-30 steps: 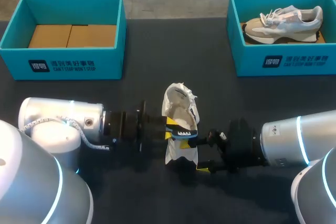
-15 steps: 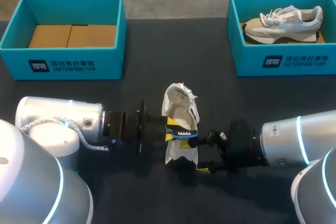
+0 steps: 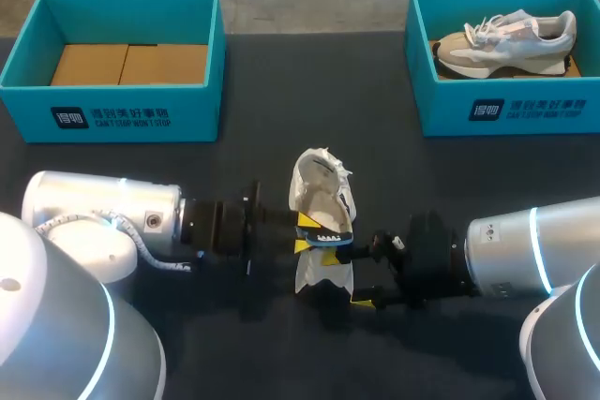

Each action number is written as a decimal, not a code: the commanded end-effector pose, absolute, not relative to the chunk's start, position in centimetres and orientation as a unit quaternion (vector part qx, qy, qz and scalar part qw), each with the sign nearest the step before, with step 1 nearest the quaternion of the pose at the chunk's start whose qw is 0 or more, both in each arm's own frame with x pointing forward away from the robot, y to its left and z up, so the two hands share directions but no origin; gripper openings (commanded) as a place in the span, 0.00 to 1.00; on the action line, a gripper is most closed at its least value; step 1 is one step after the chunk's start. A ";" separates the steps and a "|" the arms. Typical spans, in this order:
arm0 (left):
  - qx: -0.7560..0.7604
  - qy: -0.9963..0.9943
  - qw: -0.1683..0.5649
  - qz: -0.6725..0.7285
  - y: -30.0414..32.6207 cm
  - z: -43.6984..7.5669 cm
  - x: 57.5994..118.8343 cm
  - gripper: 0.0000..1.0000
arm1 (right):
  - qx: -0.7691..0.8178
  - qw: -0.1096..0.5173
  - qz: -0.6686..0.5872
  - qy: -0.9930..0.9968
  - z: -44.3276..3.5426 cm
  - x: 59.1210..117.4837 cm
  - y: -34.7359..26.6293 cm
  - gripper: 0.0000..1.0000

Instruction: Take the shoe out of the shoebox, open the shoe tongue, remove and reinsert the insole, then place the shoe into the shoebox

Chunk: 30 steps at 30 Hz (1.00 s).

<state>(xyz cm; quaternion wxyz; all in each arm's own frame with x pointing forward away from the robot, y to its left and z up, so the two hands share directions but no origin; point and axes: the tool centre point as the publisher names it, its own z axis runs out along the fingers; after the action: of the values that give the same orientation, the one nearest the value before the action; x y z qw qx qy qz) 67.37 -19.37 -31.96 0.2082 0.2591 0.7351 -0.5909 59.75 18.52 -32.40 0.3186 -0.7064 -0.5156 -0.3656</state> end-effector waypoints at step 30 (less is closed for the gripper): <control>0.258 0.729 0.196 -0.603 -19.2 -32.9 68.7 0.00 | -0.706 0.319 -0.365 -0.516 -32.2 59.7 18.3 1.00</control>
<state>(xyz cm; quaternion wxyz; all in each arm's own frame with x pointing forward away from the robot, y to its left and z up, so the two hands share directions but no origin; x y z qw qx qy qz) 68.38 -18.99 -32.59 0.1987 0.2560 0.7288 -0.6032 59.75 18.52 -32.40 0.3186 -0.7064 -0.5156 -0.3656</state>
